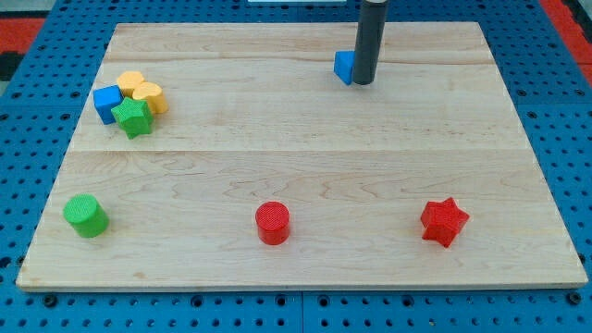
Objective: Move blue triangle on right side of yellow heart
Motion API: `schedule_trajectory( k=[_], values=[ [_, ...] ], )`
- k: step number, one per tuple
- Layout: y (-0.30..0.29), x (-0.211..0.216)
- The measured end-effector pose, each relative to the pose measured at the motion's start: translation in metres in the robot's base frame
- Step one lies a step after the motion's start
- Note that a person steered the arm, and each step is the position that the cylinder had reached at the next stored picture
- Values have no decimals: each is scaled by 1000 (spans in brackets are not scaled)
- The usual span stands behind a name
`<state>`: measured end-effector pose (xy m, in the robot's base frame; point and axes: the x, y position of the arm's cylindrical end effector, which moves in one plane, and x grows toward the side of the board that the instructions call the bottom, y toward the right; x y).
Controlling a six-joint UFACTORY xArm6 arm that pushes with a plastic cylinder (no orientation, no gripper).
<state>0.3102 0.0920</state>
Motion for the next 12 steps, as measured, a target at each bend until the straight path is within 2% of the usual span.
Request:
schedule_trajectory(
  k=[2, 4, 6, 7, 8, 10, 11, 12],
  values=[
    [12, -27],
    [11, -33],
    [-177, -17],
    [-200, -11],
    [-221, 15],
    [-172, 46],
    [-222, 68],
    [-240, 63]
  ],
)
